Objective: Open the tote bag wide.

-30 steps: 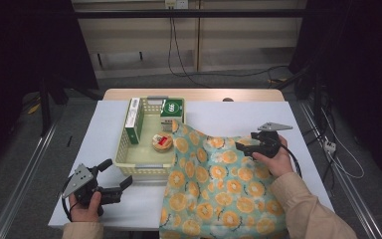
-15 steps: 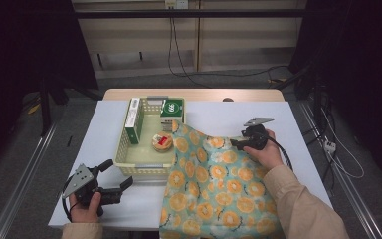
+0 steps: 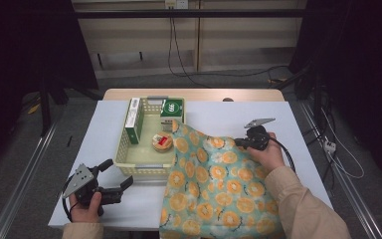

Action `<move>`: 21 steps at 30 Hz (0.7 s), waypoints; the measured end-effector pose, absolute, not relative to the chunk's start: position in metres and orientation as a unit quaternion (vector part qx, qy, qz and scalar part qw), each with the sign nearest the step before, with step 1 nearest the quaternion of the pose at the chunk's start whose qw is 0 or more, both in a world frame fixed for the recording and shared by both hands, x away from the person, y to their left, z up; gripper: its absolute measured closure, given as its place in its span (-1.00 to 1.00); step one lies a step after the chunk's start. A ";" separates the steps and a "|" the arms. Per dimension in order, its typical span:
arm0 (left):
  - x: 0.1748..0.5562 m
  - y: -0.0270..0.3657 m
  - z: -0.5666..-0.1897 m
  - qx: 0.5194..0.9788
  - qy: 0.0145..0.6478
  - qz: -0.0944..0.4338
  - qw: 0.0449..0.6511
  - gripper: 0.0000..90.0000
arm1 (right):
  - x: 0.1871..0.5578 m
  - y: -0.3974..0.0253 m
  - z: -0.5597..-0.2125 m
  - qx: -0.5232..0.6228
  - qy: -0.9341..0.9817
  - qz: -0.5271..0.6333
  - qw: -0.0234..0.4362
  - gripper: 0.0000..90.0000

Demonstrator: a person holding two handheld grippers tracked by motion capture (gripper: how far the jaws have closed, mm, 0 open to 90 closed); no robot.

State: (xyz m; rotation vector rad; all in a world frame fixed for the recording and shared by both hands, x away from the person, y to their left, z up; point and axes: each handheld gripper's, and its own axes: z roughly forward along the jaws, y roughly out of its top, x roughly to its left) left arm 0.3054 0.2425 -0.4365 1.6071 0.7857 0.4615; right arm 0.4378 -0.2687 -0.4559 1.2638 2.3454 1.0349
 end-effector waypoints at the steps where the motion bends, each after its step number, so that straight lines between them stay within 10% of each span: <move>1: 0.305 0.242 -0.436 0.694 0.340 0.199 0.603 -0.94 | 0.438 -0.269 -0.454 0.442 0.808 0.362 0.143 1.00; 21: 0.307 0.242 -0.436 0.689 0.342 0.196 0.609 -0.95 | 0.490 -0.332 -0.424 0.526 0.730 0.382 0.210 1.00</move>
